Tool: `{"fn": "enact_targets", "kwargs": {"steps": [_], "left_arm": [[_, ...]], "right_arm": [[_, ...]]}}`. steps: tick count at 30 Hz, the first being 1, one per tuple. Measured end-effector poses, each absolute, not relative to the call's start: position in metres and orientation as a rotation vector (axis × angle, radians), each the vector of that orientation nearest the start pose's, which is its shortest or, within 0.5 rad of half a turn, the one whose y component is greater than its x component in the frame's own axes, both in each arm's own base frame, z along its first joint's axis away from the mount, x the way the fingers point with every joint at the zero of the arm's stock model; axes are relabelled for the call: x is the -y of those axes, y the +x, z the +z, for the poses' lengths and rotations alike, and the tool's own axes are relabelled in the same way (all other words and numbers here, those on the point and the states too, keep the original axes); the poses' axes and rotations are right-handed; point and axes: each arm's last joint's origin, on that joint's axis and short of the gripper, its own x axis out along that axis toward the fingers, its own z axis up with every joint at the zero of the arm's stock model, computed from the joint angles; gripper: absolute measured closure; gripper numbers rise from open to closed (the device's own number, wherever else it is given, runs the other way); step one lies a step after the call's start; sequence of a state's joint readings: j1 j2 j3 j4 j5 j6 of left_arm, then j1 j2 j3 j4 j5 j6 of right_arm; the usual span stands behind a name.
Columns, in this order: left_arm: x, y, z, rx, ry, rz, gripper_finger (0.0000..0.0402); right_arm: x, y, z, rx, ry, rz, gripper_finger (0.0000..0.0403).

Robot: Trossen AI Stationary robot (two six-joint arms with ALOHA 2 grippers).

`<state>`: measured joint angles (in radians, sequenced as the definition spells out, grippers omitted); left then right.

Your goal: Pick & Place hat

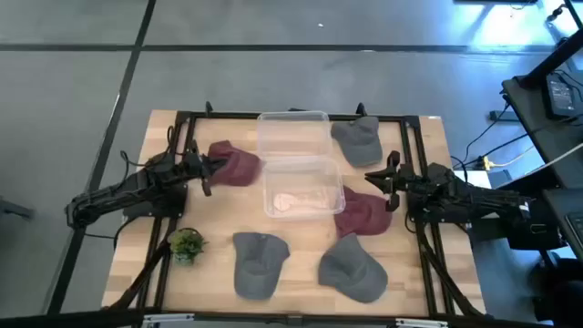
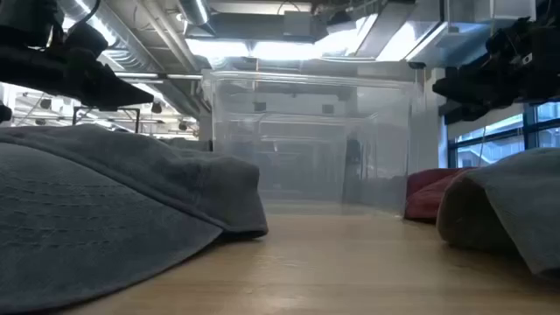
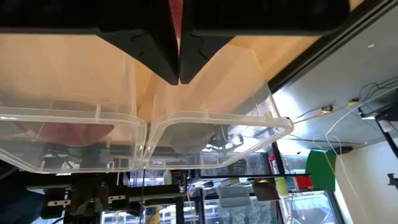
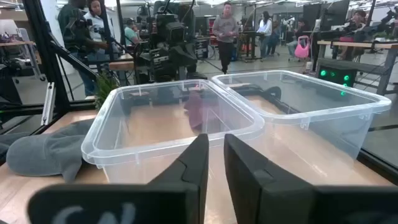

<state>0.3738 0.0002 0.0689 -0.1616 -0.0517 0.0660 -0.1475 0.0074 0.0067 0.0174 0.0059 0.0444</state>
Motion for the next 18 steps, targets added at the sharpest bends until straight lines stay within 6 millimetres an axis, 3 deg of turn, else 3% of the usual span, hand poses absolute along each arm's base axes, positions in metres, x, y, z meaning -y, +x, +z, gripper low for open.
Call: {"fn": "enact_targets", "kwargs": {"steps": [18], "left_arm": [[-0.0352, 0.0856, 0.1712, -0.107, 0.05, 0.422, 0.0389]], "right_arm": [[0.0145, 0.0967, 0.1668, 0.02, 0.043, -0.153, 0.035]]}}
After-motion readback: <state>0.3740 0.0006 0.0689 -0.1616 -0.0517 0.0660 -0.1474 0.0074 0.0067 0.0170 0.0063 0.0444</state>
